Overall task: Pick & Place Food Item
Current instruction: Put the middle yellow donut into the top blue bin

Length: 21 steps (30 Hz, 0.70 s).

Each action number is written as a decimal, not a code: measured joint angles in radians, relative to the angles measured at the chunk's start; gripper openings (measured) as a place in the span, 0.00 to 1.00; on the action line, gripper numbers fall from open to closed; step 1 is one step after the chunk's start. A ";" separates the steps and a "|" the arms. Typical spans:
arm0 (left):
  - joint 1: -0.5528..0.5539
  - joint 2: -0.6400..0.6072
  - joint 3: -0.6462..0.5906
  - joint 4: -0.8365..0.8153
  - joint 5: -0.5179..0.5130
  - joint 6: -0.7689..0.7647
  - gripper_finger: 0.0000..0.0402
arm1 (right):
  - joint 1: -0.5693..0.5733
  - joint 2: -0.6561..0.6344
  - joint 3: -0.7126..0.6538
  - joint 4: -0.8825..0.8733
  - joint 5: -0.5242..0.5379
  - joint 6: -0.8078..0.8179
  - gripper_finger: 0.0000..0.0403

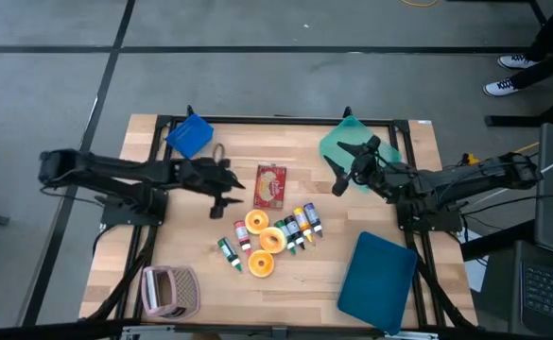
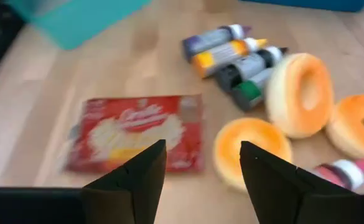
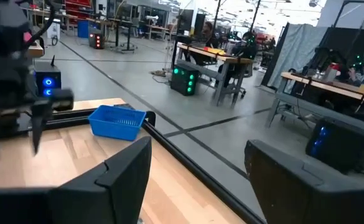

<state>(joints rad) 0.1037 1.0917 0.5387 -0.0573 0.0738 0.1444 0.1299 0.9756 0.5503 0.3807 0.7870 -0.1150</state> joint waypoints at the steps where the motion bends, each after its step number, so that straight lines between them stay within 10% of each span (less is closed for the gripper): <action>1: -0.021 0.039 0.020 0.014 -0.001 0.000 0.50 | 0.000 0.000 0.000 0.000 0.004 0.000 0.63; 21: -0.239 0.614 0.459 -0.006 -0.004 0.246 0.53 | 0.001 0.000 0.000 -0.001 -0.001 -0.001 0.63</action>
<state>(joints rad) -0.1356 1.7054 0.9980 -0.0629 0.0700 0.3908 0.1307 0.9756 0.5503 0.3794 0.7860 -0.1162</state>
